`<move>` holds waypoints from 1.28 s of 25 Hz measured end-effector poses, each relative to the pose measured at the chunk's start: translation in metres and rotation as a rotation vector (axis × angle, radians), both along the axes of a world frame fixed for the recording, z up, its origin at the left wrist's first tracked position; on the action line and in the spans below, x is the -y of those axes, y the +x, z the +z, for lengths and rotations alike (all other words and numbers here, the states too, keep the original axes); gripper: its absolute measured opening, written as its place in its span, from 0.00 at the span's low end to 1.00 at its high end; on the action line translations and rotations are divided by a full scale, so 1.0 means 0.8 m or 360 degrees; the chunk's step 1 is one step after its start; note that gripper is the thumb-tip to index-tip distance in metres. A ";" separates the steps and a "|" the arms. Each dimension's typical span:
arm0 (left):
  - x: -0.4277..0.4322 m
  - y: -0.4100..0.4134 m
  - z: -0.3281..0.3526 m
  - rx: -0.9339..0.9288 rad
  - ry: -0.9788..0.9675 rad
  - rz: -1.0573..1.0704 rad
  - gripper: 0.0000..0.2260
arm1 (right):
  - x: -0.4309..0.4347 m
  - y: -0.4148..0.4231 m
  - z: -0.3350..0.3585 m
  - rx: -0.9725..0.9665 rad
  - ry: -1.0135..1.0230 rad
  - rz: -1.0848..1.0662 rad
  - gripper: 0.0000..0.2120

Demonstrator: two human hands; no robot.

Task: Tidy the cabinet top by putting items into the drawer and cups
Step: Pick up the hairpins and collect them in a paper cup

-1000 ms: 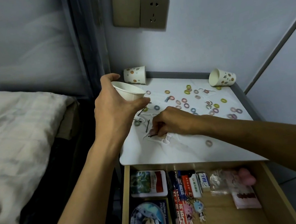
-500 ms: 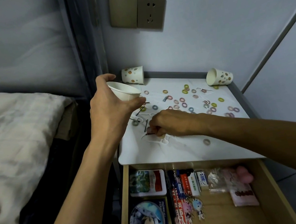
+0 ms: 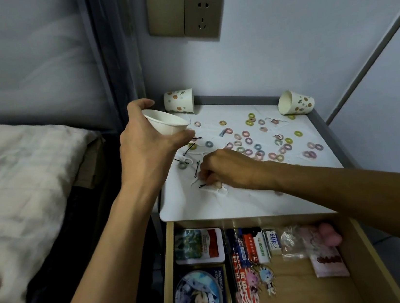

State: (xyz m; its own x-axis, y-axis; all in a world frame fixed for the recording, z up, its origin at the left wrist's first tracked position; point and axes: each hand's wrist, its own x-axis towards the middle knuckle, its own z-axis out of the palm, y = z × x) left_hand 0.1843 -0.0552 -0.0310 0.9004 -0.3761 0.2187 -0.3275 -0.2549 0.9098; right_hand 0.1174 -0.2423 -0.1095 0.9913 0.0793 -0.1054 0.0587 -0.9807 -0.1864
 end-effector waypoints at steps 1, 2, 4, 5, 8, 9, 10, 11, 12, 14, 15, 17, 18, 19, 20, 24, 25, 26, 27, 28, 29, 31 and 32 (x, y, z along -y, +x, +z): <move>0.000 0.001 0.000 0.0002 0.0001 0.0005 0.37 | 0.000 -0.002 -0.003 0.0039 -0.0086 0.0074 0.07; -0.001 0.001 0.000 0.0004 0.0001 0.0011 0.37 | 0.001 -0.004 -0.004 0.0084 -0.0164 0.0146 0.07; -0.002 0.001 0.000 0.0006 -0.0001 0.0026 0.36 | 0.003 -0.008 -0.001 0.0141 -0.0233 0.0203 0.06; -0.003 0.002 0.001 0.0007 -0.0005 0.0033 0.36 | 0.005 -0.008 0.003 0.0161 -0.0233 0.0190 0.05; -0.003 0.003 0.001 0.0015 -0.0002 0.0051 0.36 | 0.015 0.007 0.020 0.0201 -0.0263 0.0104 0.05; -0.003 0.004 0.001 0.0017 0.0001 0.0056 0.37 | 0.018 0.016 0.025 0.0187 -0.0256 0.0065 0.06; -0.003 0.005 0.001 0.0016 0.0000 0.0059 0.37 | 0.020 0.026 0.029 0.0171 -0.0250 0.0048 0.08; -0.003 0.005 0.001 0.0011 -0.0003 0.0061 0.37 | 0.021 0.035 0.029 0.0161 -0.0258 0.0071 0.09; -0.003 0.006 0.000 0.0007 -0.0005 0.0062 0.37 | 0.020 0.042 0.028 0.0160 -0.0266 0.0127 0.09; -0.004 0.008 0.000 0.0002 -0.0001 0.0063 0.37 | 0.018 0.051 0.021 0.0127 -0.0183 0.0228 0.07; -0.005 0.009 -0.001 0.0001 0.0002 0.0068 0.37 | 0.017 0.052 0.018 0.0107 -0.0098 0.0253 0.06; -0.008 0.011 -0.001 0.0011 0.0013 0.0079 0.37 | 0.015 0.054 0.012 0.0076 0.0081 0.0218 0.05; -0.008 0.012 -0.001 0.0015 0.0017 0.0086 0.37 | 0.015 0.054 0.010 0.0064 0.0141 0.0167 0.04; -0.010 0.014 -0.002 0.0015 0.0018 0.0101 0.37 | 0.014 0.056 0.008 0.0063 0.0154 0.0134 0.03; -0.010 0.014 -0.002 0.0015 0.0017 0.0114 0.37 | 0.015 0.056 0.006 0.0061 0.0137 0.0114 0.02; -0.012 0.013 0.001 0.0013 0.0002 0.0164 0.35 | 0.017 0.050 -0.001 0.0064 0.0102 -0.0008 0.03; -0.012 0.014 0.001 0.0018 0.0001 0.0181 0.35 | 0.016 0.049 0.002 0.0122 0.0117 -0.0107 0.03; -0.013 0.015 0.000 0.0023 0.0003 0.0200 0.35 | 0.012 0.052 0.005 0.0210 0.0157 -0.0197 0.04; -0.015 0.015 0.000 0.0021 0.0008 0.0214 0.35 | 0.006 0.057 0.009 0.0301 0.0216 -0.0258 0.04; -0.015 0.016 0.000 0.0017 0.0010 0.0221 0.35 | -0.001 0.063 0.013 0.0372 0.0266 -0.0290 0.04; -0.015 0.016 -0.001 0.0014 0.0012 0.0226 0.35 | -0.009 0.071 0.015 0.0410 0.0281 -0.0315 0.03; -0.016 0.016 -0.002 0.0008 0.0017 0.0245 0.35 | -0.023 0.087 0.012 0.0405 0.0257 -0.0371 0.02; -0.018 0.017 -0.002 0.0005 0.0017 0.0253 0.36 | -0.029 0.094 0.006 0.0374 0.0232 -0.0414 0.03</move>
State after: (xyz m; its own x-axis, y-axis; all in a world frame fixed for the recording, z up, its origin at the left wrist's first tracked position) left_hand 0.1978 -0.0411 -0.0330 0.9481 -0.2310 0.2184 -0.2850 -0.3135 0.9058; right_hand 0.1928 -0.2191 -0.1049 0.9760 -0.1806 0.1213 -0.1308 -0.9326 -0.3363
